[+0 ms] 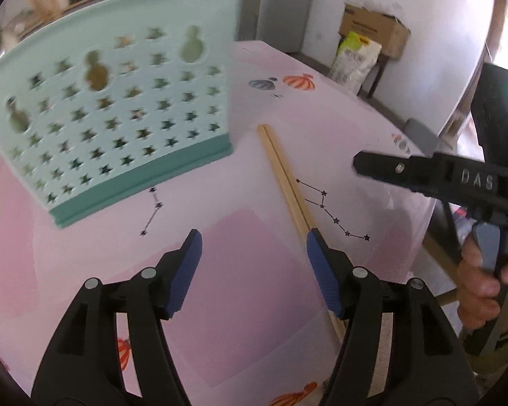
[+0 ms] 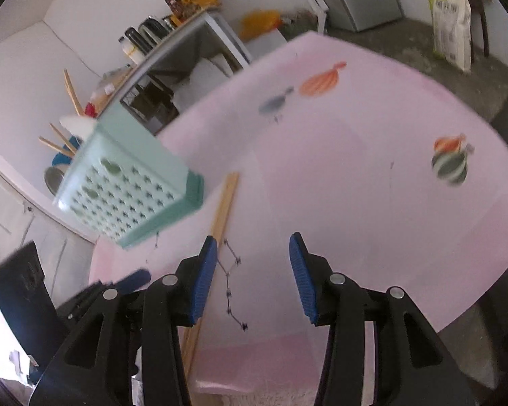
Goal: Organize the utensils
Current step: 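Close the left tool on a wooden chopstick while the right tool closes on another, then hold a wooden chopstick in each tool on the table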
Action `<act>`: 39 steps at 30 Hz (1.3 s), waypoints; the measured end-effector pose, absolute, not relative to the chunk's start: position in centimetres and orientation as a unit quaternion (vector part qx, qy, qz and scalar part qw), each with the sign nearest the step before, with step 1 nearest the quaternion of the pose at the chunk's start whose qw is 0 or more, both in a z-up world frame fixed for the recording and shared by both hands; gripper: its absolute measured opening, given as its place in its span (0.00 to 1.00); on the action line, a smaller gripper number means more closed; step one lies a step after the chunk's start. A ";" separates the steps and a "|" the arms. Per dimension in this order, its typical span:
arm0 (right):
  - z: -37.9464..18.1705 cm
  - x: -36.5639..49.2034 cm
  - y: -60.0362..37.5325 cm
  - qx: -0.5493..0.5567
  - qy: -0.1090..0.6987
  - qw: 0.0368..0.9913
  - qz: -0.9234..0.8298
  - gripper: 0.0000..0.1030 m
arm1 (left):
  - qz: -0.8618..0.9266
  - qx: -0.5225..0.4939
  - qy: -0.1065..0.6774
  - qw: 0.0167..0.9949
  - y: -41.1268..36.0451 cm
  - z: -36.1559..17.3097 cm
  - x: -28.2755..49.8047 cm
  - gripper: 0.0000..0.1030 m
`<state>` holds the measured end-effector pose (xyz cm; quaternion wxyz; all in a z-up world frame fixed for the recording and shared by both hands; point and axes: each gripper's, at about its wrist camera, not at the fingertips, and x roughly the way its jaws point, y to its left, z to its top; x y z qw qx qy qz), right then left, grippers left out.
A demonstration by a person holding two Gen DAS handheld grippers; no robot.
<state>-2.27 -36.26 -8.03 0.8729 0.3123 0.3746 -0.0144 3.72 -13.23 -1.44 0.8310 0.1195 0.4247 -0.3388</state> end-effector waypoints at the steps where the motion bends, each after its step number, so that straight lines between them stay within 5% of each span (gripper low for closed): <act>1: -8.2 -2.2 -35.9 0.309 0.379 0.872 -0.015 0.43 | -0.340 0.127 0.424 0.830 -13.6 -1.6 3.6 0.59; 13: -8.2 -1.8 -34.8 0.286 0.390 0.875 -0.011 0.43 | -0.323 0.168 0.408 0.837 -15.2 -2.6 4.2 0.60; 22: -7.3 1.5 -31.9 0.199 0.418 0.886 0.006 0.34 | -0.291 0.160 0.424 0.843 -13.2 -2.0 5.4 0.15; 25: -7.4 2.6 -30.7 0.161 0.430 0.888 0.000 0.28 | -0.285 0.158 0.429 0.842 -12.9 -2.0 5.5 0.08; 29: -7.3 3.3 -29.7 0.110 0.439 0.892 -0.022 0.11 | -0.281 0.161 0.428 0.844 -12.7 -2.0 5.0 0.07; 39: -7.5 0.9 -31.9 0.145 0.431 0.889 -0.059 0.07 | -0.279 0.166 0.424 0.845 -13.1 -2.1 4.7 0.07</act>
